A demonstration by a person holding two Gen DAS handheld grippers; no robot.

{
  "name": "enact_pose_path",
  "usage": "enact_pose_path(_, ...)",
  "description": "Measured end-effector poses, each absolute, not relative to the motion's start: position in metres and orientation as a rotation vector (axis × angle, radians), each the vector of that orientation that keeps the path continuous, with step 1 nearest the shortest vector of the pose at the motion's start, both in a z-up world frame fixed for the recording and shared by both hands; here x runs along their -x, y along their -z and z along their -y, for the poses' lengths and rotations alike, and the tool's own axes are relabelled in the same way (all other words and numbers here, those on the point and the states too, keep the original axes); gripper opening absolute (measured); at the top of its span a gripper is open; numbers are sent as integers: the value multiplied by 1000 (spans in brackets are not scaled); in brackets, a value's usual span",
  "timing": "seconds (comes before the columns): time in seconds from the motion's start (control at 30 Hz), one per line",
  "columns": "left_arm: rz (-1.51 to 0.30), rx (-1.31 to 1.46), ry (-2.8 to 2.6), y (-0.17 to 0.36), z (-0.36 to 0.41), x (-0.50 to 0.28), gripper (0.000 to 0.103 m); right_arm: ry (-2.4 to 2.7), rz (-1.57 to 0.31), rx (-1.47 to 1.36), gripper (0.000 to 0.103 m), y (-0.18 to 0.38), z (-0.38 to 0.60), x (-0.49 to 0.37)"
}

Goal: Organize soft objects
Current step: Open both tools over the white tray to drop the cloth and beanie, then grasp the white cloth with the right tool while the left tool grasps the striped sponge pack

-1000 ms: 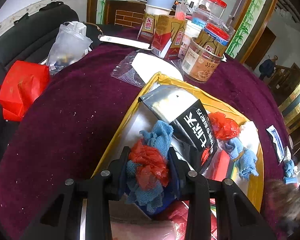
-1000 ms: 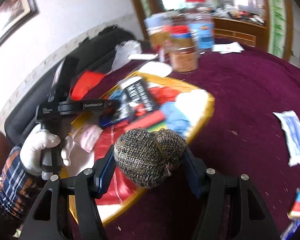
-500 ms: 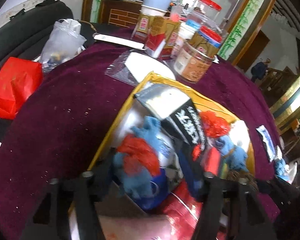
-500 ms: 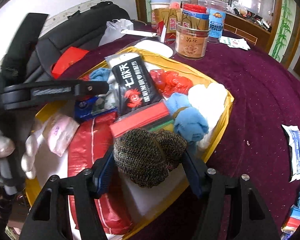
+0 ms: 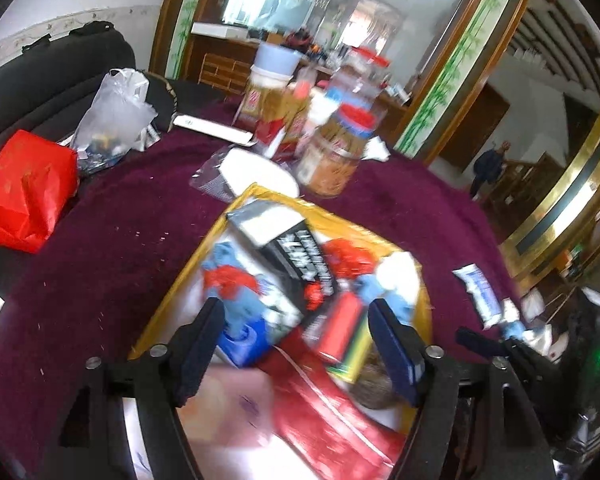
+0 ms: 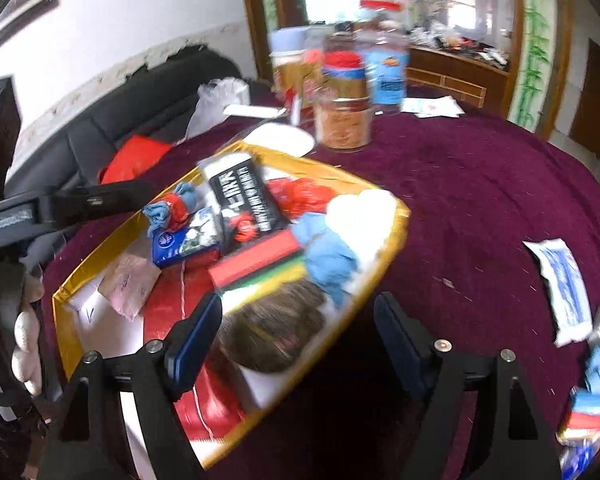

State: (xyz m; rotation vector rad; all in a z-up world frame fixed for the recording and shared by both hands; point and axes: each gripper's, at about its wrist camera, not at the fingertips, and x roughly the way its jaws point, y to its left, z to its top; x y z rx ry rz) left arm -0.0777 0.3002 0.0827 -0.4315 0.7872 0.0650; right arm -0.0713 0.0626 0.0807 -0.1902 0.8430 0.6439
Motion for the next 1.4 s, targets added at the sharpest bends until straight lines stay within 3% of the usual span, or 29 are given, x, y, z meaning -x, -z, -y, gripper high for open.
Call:
enact_pose_path(0.47,-697,506,192,-100,-202,151,92,-124,-725,-92,81,-112,207,80)
enact_pose_path(0.67,-721,398,267,-97,-162,160,92,-4,-824,-286,81,-82,301,44)
enact_pose_path(0.87,-758,384,288,-94,-145,162,92,-279,-925,-338,81,-53,260,20)
enact_pose_path(1.1,-769,355,278,-93,-138,167,92,-762,-951,-279,81,-66,170,69)
enact_pose_path(1.3,-787,322,313,-90,-123,163,92,-612,-857,-272,81,-77,196,78)
enact_pose_path(1.4,-813,297,334,-84,-110,158,92,-531,-913,-256,81,-60,209,75)
